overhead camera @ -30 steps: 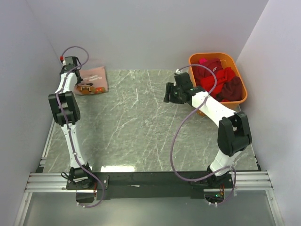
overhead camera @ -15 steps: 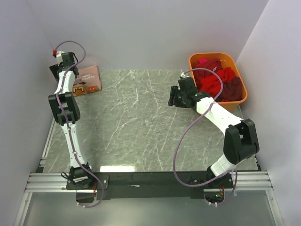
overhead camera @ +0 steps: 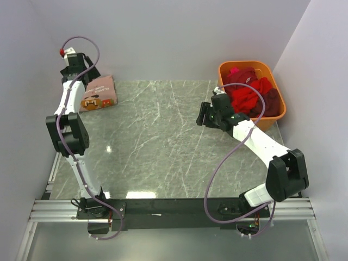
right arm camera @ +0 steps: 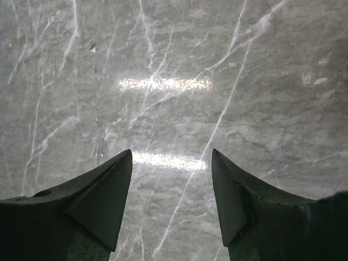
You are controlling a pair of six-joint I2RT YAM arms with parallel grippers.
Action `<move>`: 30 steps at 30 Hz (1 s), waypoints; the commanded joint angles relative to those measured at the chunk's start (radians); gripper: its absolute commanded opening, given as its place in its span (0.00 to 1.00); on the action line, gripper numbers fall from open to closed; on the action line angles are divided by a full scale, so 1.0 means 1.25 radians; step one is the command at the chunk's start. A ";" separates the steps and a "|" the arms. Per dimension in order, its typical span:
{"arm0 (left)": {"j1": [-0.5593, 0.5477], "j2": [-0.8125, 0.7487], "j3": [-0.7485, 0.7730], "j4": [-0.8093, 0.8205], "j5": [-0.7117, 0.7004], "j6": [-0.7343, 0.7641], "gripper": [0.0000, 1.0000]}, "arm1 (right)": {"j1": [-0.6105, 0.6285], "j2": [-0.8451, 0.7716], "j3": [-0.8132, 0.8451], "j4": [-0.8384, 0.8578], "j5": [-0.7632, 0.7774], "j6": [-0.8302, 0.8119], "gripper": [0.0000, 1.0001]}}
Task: Fold and stack the t-shirts
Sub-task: Neatly place the folded tshirt to the corner
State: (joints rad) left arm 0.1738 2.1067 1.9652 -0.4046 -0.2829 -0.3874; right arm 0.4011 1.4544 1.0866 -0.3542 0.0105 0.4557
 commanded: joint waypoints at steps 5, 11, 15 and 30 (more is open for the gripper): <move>-0.013 0.014 -0.075 -0.005 0.202 -0.106 0.99 | -0.004 -0.050 -0.025 0.032 0.010 0.000 0.68; -0.009 0.056 -0.099 -0.014 0.219 -0.111 0.99 | -0.004 -0.023 -0.016 0.040 -0.006 0.002 0.68; -0.008 0.098 -0.113 -0.014 0.241 -0.128 0.99 | -0.004 -0.008 -0.010 0.049 -0.006 -0.003 0.68; 0.094 0.207 0.012 -0.025 0.240 -0.069 0.99 | -0.006 -0.001 -0.010 0.043 -0.001 -0.007 0.68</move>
State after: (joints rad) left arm 0.2581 2.3413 1.9266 -0.4290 0.0288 -0.5182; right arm 0.4011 1.4574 1.0698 -0.3290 0.0040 0.4515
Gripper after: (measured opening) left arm 0.994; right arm 0.681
